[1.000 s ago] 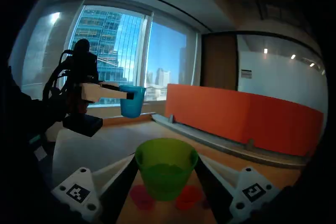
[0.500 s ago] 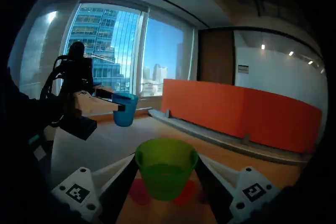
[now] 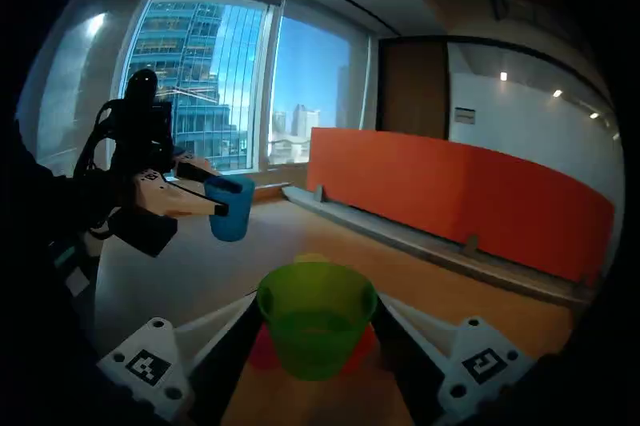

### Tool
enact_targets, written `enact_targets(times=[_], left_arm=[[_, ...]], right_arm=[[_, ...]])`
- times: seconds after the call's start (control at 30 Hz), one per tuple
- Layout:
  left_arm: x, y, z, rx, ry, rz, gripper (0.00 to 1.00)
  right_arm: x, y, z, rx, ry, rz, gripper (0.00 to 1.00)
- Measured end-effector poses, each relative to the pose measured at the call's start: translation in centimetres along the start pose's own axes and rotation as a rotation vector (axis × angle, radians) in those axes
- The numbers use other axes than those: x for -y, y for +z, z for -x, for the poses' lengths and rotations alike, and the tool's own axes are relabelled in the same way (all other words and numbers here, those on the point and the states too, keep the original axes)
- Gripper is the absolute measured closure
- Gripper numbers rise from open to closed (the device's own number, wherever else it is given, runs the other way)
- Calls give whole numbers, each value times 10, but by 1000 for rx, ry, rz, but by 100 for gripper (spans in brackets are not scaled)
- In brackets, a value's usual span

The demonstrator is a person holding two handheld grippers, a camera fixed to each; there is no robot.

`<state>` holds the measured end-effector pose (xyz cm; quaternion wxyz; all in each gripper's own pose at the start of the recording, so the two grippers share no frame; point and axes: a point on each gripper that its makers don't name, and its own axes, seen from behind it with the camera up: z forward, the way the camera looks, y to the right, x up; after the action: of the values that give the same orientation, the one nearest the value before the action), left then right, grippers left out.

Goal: Pour water

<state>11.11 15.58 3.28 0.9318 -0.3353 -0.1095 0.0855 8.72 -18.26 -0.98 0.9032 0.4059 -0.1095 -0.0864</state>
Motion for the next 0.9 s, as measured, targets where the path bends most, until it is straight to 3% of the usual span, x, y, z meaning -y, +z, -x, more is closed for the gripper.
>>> enact_targets(times=[0.9], left_arm=[[-16,21,99,246,91,57,13]], right_arm=[[-5,18,70,176,19,-44,9]])
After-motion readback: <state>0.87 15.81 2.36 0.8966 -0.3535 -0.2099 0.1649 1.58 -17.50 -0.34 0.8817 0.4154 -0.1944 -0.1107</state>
